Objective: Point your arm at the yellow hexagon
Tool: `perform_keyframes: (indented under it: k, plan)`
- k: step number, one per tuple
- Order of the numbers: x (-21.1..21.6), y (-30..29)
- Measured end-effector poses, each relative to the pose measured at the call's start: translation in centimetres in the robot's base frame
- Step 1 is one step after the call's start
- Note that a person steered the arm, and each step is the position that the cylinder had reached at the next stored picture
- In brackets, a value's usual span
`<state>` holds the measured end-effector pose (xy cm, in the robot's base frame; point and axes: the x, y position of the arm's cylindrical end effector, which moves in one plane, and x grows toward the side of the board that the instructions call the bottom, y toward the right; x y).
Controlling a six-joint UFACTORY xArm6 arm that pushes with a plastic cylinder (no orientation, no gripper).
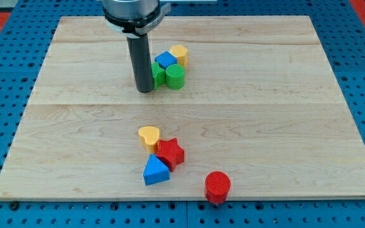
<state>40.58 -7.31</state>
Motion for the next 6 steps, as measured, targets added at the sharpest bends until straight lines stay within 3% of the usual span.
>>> perform_keyframes:
  k: [3,5,6]
  plan:
    - [-0.5,2.2]
    - [2.3,4.2]
    - [-2.3,9.9]
